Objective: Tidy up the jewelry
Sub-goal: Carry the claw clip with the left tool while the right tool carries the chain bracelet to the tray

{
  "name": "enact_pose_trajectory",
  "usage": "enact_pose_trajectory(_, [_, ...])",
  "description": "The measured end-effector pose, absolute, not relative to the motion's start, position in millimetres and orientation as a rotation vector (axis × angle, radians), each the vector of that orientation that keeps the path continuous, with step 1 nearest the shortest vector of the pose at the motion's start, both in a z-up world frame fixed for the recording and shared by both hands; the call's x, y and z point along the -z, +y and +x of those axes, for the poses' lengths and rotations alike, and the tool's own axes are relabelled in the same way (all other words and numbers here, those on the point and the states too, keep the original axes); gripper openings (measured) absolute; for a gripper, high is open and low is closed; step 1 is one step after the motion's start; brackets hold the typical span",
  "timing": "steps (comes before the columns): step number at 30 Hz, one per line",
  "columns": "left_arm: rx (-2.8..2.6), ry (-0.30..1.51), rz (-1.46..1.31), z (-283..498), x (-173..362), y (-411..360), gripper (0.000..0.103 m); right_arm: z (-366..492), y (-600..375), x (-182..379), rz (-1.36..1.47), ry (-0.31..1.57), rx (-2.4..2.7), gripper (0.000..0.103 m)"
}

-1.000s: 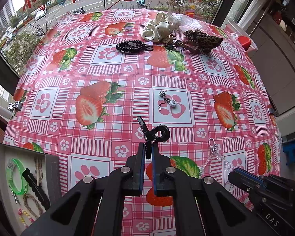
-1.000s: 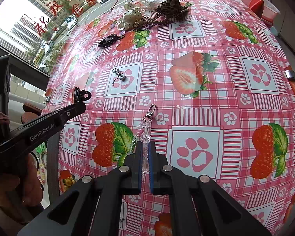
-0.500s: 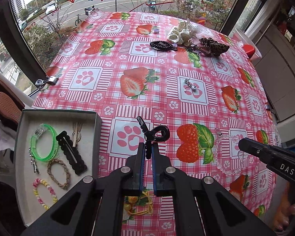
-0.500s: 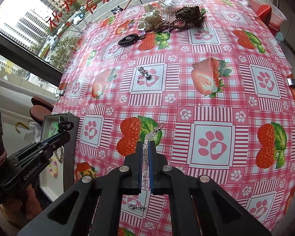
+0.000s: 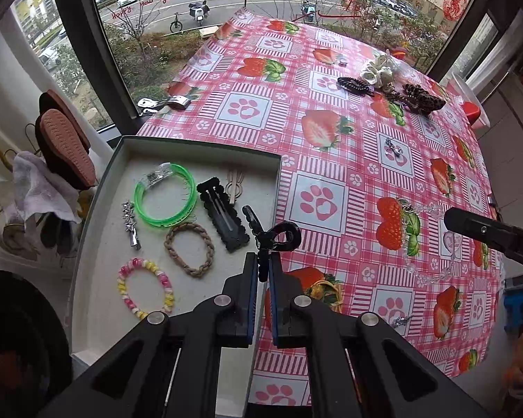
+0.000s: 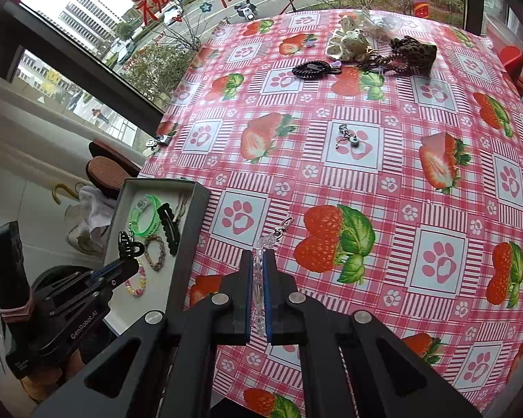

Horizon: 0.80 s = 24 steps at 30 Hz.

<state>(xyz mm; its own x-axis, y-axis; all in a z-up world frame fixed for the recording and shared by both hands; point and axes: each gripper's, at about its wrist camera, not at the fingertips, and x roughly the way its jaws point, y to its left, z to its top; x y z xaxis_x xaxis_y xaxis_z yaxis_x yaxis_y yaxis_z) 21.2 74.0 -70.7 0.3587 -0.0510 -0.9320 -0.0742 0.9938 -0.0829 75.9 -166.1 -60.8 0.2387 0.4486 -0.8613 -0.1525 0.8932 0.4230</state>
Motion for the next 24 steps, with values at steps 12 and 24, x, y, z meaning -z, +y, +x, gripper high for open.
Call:
enact_pose_trajectory(12, [-0.173, 1.242, -0.187, -30.0, 79.8, 156.3, 0.013, 60.4, -51.4, 46.8, 0.181, 1.29, -0.646, 0.006])
enact_pose_trajectory(24, [-0.267, 1.327, -0.205, -55.8, 131.0, 194.2, 0.013, 30.4, 37.0, 88.7, 0.15, 1.424, -0.842, 0.006])
